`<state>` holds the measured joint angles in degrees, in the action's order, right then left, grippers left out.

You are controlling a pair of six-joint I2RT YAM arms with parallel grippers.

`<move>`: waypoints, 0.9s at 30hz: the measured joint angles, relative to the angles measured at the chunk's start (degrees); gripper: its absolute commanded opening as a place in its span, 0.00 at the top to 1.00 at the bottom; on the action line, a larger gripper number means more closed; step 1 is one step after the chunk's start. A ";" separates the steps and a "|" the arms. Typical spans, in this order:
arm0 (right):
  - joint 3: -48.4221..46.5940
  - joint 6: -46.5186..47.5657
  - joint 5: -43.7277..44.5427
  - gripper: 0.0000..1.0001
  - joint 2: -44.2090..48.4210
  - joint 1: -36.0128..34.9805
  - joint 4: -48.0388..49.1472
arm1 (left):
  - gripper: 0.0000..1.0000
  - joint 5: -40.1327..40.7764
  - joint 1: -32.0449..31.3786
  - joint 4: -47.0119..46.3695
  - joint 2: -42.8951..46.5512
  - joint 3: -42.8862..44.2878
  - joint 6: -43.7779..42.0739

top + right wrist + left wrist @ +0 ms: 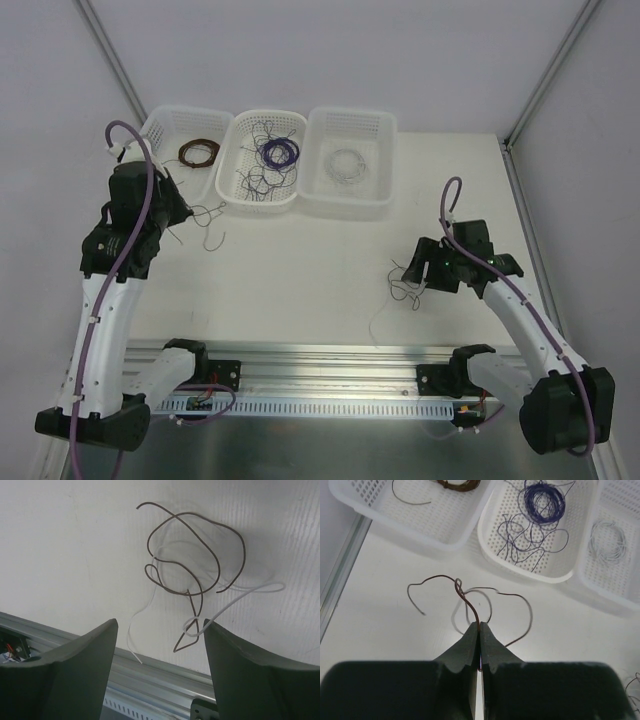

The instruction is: Untangle the cables

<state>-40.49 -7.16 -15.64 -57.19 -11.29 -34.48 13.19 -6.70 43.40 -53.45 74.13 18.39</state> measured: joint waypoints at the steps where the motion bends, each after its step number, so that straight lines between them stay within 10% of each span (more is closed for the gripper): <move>1: 0.00 0.35 -0.02 0.22 0.04 -0.39 -0.09 | 1.00 -0.31 0.00 0.02 -1.03 1.64 -0.02; 6: 0.00 1.79 -0.11 0.01 1.70 -3.52 -0.98 | 1.00 -0.02 0.00 -0.20 -7.87 11.65 -1.60; 27: -0.04 3.98 -6.14 0.03 5.01 -7.78 -1.14 | 1.00 8.48 8.92 -10.56 -40.81 42.99 -9.79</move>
<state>-40.53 -3.18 -21.78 -52.18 -19.07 -35.62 21.67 2.22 32.84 -94.26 117.12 8.60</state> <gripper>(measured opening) 0.969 0.008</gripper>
